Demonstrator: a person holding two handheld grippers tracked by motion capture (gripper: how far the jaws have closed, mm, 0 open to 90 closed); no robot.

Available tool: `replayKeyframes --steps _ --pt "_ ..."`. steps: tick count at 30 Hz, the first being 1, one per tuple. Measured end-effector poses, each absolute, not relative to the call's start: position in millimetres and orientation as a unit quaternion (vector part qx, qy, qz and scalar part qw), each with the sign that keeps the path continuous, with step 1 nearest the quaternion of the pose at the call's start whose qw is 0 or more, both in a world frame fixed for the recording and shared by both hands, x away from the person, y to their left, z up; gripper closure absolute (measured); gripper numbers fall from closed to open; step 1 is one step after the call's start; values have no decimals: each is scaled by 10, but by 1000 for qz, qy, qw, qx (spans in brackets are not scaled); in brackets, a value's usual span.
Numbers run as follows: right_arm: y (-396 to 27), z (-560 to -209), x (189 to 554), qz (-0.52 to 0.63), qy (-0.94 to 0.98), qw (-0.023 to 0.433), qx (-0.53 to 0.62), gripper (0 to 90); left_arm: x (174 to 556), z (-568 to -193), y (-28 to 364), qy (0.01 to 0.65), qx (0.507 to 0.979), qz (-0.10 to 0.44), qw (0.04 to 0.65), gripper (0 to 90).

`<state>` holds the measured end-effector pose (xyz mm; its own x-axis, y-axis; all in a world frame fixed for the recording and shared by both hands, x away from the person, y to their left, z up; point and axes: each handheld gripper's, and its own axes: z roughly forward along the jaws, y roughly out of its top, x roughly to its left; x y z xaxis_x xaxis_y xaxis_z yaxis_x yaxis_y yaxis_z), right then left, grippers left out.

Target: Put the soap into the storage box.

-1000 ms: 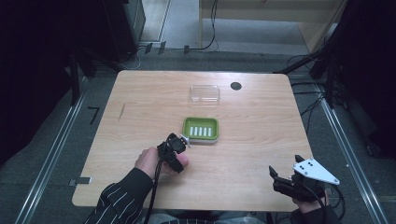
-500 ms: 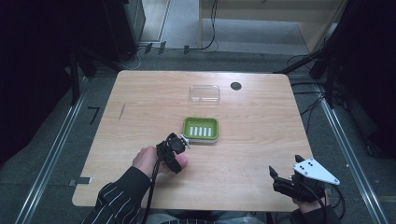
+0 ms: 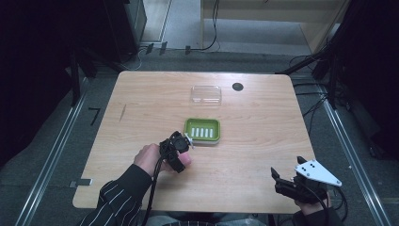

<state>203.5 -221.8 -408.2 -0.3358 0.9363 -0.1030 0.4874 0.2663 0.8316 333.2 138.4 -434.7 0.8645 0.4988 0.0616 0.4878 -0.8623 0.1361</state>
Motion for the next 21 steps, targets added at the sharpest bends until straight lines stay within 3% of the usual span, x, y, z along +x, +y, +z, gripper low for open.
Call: replayKeyframes --steps 21 --pt "-2215 -4085 2041 362 733 311 484 135 3490 -4179 1224 210 973 55 72 388"
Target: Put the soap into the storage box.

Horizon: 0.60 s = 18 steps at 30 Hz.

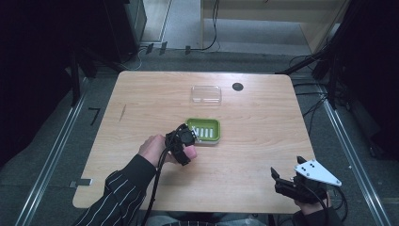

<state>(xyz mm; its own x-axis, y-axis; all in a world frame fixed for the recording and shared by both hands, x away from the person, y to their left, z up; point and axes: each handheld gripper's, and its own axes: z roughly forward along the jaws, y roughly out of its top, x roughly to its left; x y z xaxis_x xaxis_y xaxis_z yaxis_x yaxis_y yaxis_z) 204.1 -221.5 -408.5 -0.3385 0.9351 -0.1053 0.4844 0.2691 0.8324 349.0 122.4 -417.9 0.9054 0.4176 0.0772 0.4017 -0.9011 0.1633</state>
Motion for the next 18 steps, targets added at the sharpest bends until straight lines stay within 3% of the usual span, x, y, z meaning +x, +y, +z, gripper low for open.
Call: replayKeyframes --steps 18 --pt "-2211 -4085 2043 362 735 311 483 135 3630 -4042 1103 175 979 60 84 389"
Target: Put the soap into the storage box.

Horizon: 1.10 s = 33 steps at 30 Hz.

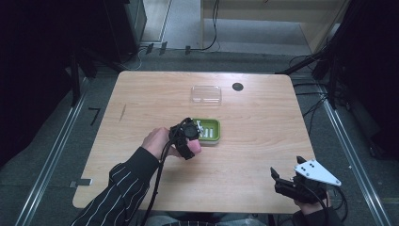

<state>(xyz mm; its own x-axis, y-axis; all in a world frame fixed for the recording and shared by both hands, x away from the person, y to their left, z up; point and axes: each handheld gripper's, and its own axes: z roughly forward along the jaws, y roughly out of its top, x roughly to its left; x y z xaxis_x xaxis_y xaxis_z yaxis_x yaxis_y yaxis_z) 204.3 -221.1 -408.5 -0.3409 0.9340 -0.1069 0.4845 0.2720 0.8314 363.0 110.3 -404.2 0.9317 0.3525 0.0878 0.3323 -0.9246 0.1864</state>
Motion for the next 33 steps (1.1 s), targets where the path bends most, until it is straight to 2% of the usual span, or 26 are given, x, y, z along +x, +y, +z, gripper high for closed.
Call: replayKeyframes --steps 33 --pt "-2211 -4086 2041 362 735 311 482 134 3902 -3913 916 128 985 66 93 389"
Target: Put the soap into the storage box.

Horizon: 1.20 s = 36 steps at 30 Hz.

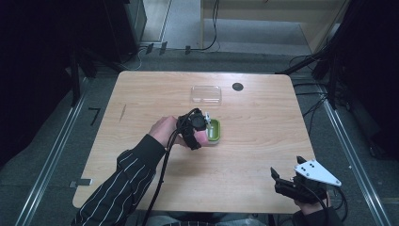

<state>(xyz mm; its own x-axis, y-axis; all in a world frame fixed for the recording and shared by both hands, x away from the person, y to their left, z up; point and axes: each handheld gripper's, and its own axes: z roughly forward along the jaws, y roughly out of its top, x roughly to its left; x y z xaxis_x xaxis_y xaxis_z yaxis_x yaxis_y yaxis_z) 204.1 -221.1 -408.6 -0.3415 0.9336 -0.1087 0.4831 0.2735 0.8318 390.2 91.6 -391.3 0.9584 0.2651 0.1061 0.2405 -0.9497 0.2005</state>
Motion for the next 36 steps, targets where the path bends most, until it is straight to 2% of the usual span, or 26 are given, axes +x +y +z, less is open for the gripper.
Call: replayKeyframes --steps 16,36 --pt "-2211 -4085 2038 361 736 312 481 135 4057 -3853 850 106 987 69 102 389" --pt "-2199 -4087 2036 359 737 311 481 135 4287 -3948 786 82 991 66 88 389"
